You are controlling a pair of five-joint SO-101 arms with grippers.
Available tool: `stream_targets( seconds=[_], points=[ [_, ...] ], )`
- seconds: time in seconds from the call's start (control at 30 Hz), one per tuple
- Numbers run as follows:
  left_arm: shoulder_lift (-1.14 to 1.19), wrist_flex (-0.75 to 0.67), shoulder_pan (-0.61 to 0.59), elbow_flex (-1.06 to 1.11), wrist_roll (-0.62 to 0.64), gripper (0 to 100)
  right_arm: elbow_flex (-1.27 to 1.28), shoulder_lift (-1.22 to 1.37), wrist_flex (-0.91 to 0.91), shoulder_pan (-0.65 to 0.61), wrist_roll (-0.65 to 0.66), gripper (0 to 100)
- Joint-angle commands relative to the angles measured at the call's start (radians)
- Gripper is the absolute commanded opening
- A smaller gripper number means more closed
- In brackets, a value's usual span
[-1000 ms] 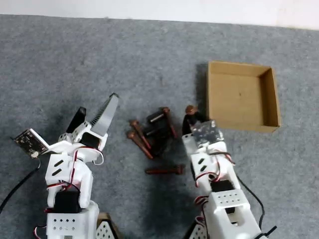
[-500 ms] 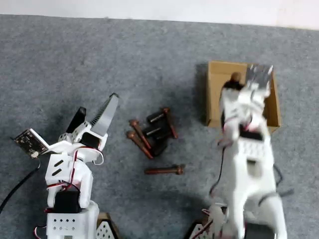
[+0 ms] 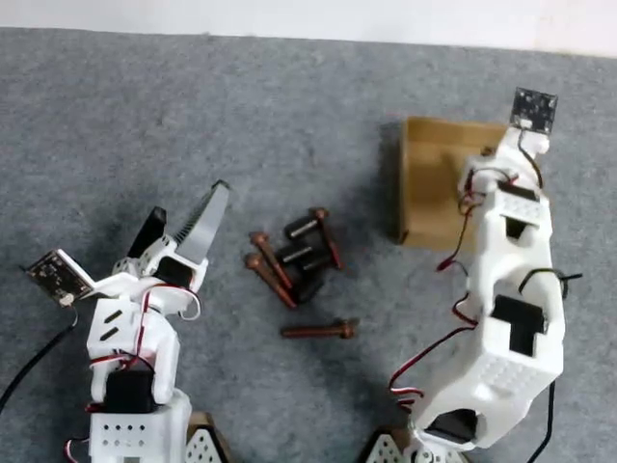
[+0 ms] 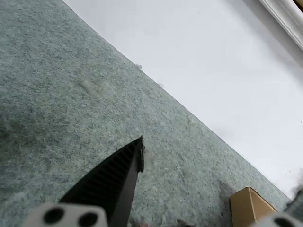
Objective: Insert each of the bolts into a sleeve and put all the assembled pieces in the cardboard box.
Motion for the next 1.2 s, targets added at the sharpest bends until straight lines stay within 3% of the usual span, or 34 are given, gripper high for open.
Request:
stream_targets(
  seconds=[0.0,0.17,0.5,0.67,0.97,1.17],
  points=[
    [-0.008,-0.015,-0.004,0.021,0.006,48,-0.077,-0.025,-0.001,0.005,-0.006,10.8],
    [-0.008,-0.015,-0.004,0.021,0.006,48,-0.074,-0.027,0.05,-0.015,-0.006,23.4],
    [-0.008,-0.015,-0.004,0.021,0.006,48,-0.033,-0.246,0.292,-0.088,-0.012,23.9],
    [-0.008,-0.015,-0.004,0.021,0.006,48,0.131,-0.447,0.329,-0.248,-0.012,23.9],
    [-0.008,-0.015,-0.004,0.021,0.006,48,0.506,-0.65,0.321,-0.685,-0.005,23.9],
    [-0.008,-0.015,-0.004,0.021,0.006,48,0.568,-0.553,0.16,-0.762,-0.005,23.9]
  ],
)
